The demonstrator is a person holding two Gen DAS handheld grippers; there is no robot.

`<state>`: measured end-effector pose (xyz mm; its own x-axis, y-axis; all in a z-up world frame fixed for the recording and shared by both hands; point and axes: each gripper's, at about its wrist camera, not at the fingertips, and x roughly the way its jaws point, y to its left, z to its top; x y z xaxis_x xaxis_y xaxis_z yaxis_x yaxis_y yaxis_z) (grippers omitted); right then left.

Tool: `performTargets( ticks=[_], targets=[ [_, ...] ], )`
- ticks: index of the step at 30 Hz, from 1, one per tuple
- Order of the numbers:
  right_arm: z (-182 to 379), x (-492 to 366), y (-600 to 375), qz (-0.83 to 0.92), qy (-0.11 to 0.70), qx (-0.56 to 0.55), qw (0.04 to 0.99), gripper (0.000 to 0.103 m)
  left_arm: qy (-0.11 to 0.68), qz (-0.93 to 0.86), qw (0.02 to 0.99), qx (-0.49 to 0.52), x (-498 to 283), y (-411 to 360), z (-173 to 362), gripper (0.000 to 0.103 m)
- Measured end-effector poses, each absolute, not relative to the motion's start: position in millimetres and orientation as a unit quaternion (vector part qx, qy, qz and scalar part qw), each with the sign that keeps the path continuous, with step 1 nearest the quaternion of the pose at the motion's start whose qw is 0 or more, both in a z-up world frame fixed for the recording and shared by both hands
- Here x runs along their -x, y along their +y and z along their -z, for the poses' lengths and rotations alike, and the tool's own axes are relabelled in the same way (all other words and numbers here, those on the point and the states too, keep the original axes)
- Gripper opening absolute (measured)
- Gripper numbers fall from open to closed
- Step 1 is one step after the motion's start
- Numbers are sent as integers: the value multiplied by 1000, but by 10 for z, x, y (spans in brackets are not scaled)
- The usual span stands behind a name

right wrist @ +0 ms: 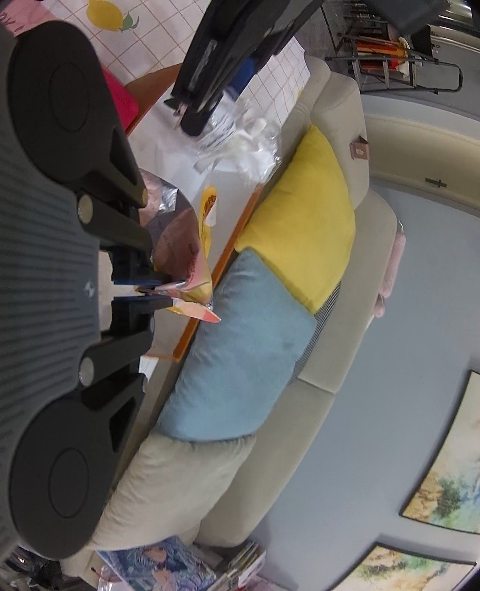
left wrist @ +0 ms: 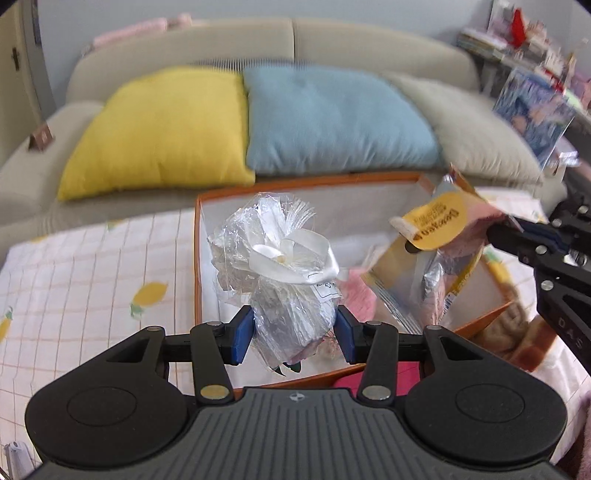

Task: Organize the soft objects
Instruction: 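Lift and carry the plastic bag and pink cloth with both tools over the orange box, then open both tools to drop the bag and pink cloth into the box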

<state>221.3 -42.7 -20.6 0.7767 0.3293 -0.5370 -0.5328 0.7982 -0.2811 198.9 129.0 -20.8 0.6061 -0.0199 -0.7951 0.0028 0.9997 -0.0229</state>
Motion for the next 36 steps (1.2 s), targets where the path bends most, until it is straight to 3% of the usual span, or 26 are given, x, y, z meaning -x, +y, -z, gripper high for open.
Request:
performTargets(
  ticks=[10,19,27,36],
  targets=[
    [389,-2451,-148,-248,253,214,910,2,497,-1,868,-26,-2121,1349,516,55],
    [396,-2642,23,-258,256,200,910,2,472,5,882,2,-2091,1453,445,74],
    [621,-2793,264,-261,286,205,899,2,428,-27,903,14,-2011,1510,248,74],
    [896,-2948,479,-262,333,231,876,4,435,-37,900,18,-2042,1507,311,73]
  ],
)
